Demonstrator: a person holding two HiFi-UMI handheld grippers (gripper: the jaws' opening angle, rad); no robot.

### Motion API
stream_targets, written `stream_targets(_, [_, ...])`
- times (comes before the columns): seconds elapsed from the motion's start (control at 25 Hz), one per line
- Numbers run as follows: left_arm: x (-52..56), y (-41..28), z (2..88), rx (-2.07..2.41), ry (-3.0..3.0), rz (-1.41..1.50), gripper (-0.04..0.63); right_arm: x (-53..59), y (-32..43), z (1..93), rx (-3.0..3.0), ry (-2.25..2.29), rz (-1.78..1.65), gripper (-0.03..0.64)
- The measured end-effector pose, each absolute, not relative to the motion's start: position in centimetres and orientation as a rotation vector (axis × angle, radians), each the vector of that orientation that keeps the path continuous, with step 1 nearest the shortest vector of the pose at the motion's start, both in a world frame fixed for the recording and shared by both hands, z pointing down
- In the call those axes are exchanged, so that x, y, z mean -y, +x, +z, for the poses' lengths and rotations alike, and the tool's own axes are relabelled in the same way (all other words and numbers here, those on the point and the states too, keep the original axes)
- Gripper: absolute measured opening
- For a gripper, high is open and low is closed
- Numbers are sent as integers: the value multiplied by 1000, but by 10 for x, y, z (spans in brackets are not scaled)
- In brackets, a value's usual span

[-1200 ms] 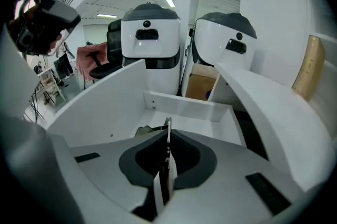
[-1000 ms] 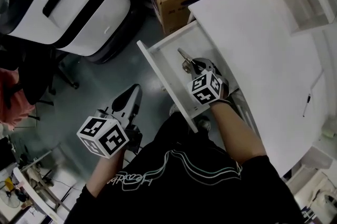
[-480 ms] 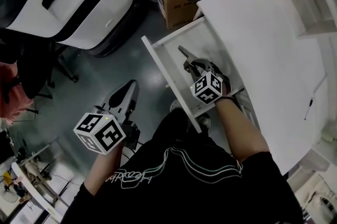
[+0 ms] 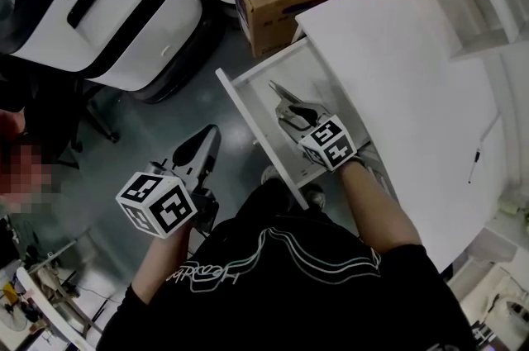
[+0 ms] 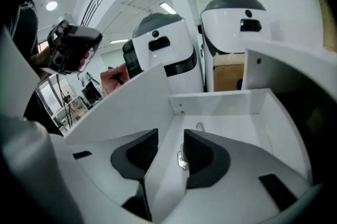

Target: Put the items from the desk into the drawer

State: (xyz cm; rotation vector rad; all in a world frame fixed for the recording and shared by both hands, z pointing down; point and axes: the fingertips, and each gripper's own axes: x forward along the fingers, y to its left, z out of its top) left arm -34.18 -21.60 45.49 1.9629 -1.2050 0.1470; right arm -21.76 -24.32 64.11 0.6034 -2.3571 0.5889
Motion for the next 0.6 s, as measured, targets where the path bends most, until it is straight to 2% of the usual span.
stream_targets(0.28, [220, -294, 427, 1067, 2100, 140, 21, 219, -197, 507, 2568, 772, 482, 76])
stream_targets(0.6, [205, -177, 376, 795, 2340, 184, 21, 181, -118, 362, 2892, 940, 563, 51])
